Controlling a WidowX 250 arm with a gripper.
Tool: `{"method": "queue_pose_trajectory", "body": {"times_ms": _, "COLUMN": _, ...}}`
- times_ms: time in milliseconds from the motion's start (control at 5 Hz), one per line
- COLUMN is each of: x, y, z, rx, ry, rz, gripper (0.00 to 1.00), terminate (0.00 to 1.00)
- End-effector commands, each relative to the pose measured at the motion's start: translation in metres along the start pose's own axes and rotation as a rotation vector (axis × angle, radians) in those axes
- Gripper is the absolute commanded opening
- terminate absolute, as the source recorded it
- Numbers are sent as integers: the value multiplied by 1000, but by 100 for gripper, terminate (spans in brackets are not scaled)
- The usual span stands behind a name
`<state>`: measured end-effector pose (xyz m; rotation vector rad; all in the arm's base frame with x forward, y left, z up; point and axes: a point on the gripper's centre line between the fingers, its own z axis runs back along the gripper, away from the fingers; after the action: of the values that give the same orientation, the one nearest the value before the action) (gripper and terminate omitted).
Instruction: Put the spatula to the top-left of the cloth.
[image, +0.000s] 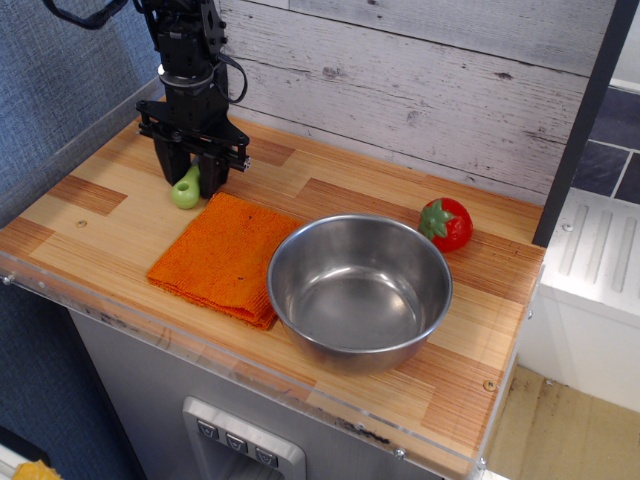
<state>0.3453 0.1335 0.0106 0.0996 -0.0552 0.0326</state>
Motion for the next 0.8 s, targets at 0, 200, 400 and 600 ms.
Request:
{"method": "queue_pose_trajectory", "body": {"times_ms": 0, "x": 5, "y": 8, "z": 25, "rx": 4, "ry": -60, "rz": 14, "gripper": 100, "terminate": 0}}
{"method": "queue_pose_trajectory", "body": {"times_ms": 200, "x": 4, "y": 10, "z": 41, "rx": 1, "ry": -89, "rz": 9, "gripper": 100, "terminate": 0}}
{"method": "queue_pose_trajectory", "body": {"times_ms": 400, "x": 6, "y": 11, "z": 66, "rx": 10, "ry": -150, "rz": 11, "gripper": 100, "terminate": 0}}
{"method": "queue_pose_trajectory", "body": {"times_ms": 600, "x": 7, "y": 8, "z": 91, "rx": 4, "ry": -203, "rz": 0, "gripper": 100, "terminate": 0}}
